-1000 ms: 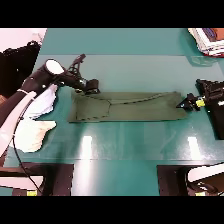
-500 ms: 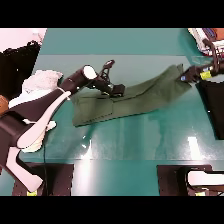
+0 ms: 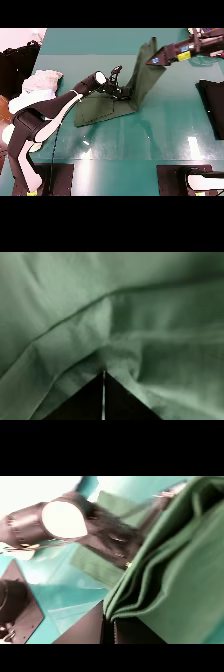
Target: Fold the shirts.
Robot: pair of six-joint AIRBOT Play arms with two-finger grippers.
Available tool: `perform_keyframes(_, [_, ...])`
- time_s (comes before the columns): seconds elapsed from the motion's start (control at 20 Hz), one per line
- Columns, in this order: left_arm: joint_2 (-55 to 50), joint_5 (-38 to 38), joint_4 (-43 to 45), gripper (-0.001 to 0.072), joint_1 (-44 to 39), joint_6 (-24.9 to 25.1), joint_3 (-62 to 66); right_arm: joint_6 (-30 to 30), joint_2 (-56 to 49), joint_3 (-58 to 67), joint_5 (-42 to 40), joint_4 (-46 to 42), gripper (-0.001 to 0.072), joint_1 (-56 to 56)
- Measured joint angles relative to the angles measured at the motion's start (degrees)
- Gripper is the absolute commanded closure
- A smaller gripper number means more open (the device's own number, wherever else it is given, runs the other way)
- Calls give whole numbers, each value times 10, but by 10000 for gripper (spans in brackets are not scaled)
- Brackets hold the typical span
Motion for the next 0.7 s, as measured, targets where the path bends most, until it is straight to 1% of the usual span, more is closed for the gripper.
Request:
perform_keyframes(0.1, [0, -23, 9, 686, 10, 1, 3, 2, -11, 14, -3, 4, 693, 26])
perform_keyframes(0.25, [25, -71, 34, 686, 51, 7, 5, 3, -24, 27, -19, 8, 693, 63])
perform_keyframes(0.4, [84, -125, 87, 686, 119, 14, 6, 3, -42, 33, -44, 9, 692, 111])
perform_keyframes(0.55, [160, -168, 142, 686, 196, 18, 6, -1, -74, 34, -89, 10, 689, 178])
perform_keyframes(0.6, [186, -180, 160, 685, 223, 18, 6, -4, -87, 35, -110, 10, 648, 203])
perform_keyframes(0.65, [211, -187, 175, 686, 247, 19, 6, -8, -102, 35, -132, 10, 470, 228])
perform_keyframes(0.7, [232, -194, 187, 685, 269, 19, 6, -13, -119, 35, -159, 12, 268, 255])
